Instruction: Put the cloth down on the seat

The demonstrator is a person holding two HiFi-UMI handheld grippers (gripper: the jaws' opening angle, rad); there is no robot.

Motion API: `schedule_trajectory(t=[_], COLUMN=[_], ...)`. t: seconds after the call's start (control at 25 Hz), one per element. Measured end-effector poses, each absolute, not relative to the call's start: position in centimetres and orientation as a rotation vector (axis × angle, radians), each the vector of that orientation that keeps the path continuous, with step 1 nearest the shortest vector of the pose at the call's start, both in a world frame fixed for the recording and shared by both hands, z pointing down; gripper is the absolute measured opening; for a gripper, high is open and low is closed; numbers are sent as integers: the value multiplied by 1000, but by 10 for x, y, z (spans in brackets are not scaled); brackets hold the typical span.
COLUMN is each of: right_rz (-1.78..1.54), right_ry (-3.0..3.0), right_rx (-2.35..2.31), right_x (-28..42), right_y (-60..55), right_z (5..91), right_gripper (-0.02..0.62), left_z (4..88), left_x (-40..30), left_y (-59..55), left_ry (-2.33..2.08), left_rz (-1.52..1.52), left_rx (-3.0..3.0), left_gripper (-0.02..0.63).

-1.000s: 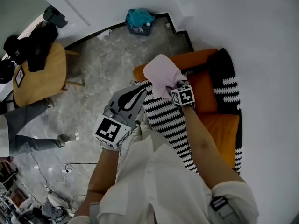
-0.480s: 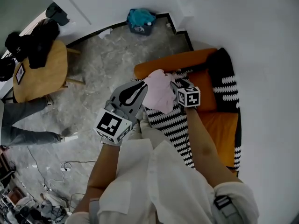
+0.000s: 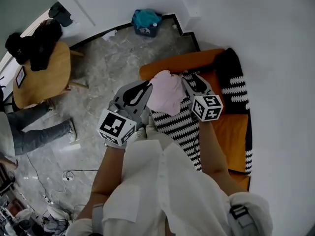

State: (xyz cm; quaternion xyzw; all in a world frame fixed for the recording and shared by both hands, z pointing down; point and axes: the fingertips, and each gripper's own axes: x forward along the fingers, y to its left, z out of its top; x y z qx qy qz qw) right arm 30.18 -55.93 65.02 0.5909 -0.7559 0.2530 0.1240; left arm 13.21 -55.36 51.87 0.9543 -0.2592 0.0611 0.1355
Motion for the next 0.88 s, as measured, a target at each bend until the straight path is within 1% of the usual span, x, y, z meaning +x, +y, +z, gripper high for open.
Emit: schedule_trajectory(t=[0.2,0.36,0.56,0.72,0.8,0.88], right_rz=[609,503,297,165,116,63], right_ry=[-2281,-2346,-2410,-2443,-2462,-2477], right_rx=[1760,1797,1783,1787,1795,1791], right_x=[295,289,279,276,275,271], right_y=[-552,-543,-529,-519,-514,-509], right_z=[595,550,497,461,444,430], right_gripper=[209,185,112,83,36,20], left_z=[506,493,472,456,448,438], left_x=[132,130,121,110,104,98], left_y=[-549,-545,-541,-539,-537,-535], left_ry=[-739,-737,-756,-784,-795,-805], left_rz=[156,132,99,68,48,34], left_rx=[2786,2813,2851,2874,2886,2899], left_gripper=[44,44,44,44,44,44])
